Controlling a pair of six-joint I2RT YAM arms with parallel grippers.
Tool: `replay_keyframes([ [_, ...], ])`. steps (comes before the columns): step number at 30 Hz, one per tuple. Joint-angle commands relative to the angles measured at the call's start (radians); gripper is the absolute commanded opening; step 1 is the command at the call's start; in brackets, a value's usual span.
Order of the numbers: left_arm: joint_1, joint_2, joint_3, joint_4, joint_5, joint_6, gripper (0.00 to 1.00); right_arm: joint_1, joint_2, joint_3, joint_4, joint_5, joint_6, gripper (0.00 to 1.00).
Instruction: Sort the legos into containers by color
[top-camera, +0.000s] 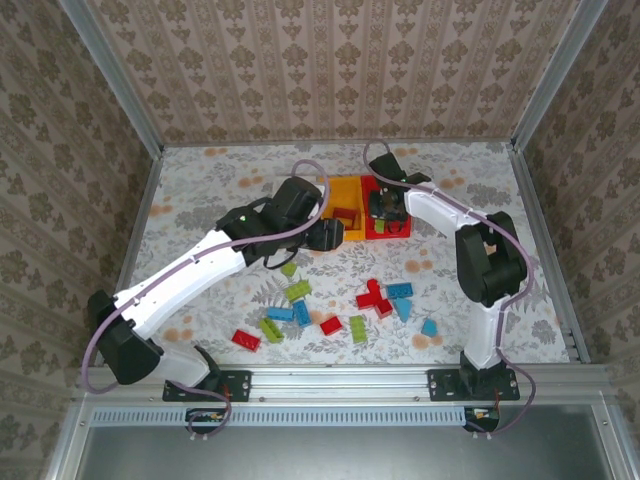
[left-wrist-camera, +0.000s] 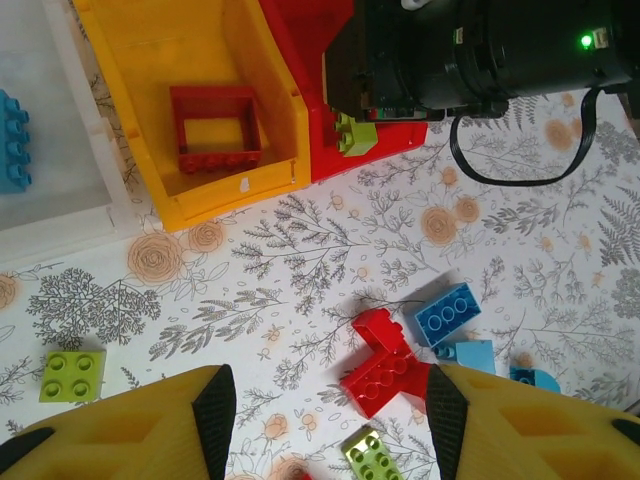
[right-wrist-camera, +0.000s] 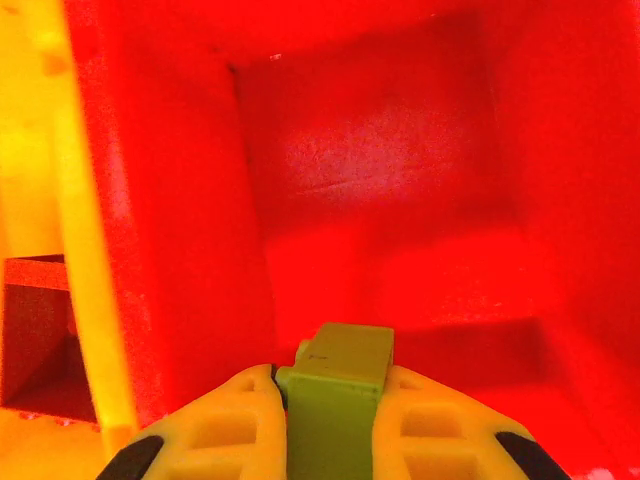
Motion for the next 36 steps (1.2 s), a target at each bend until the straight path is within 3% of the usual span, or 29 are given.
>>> replay_keyframes([
  [1, 0.001, -0.015, -0.003, -0.007, -0.023, 0.021, 0.56, -0.012, 0.02, 0.036, -0.021, -0.034, -0.026, 0.22],
  [5, 0.009, -0.036, -0.048, -0.01, -0.024, 0.007, 0.56, -0.018, 0.01, 0.039, -0.02, -0.038, -0.033, 0.44],
  [8, 0.022, -0.06, -0.084, -0.017, -0.026, -0.005, 0.56, -0.018, -0.008, 0.054, -0.031, -0.033, -0.043, 0.54],
  [15, 0.064, -0.137, -0.172, -0.101, -0.036, -0.037, 0.56, 0.004, -0.125, 0.041, -0.045, 0.015, -0.088, 0.58],
  [19, 0.109, -0.219, -0.275, -0.154, -0.026, -0.117, 0.56, 0.074, -0.288, -0.133, 0.098, -0.01, -0.157, 0.6],
  [23, 0.152, -0.263, -0.386, -0.209, 0.016, -0.288, 0.56, 0.225, -0.46, -0.393, 0.322, -0.131, -0.266, 0.64],
  [28, 0.17, -0.288, -0.497, -0.204, 0.057, -0.657, 0.52, 0.413, -0.546, -0.55, 0.432, -0.285, -0.313, 0.66],
  [36, 0.104, -0.141, -0.494, -0.147, 0.067, -1.115, 0.54, 0.497, -0.695, -0.725, 0.549, -0.494, -0.367, 0.7],
])
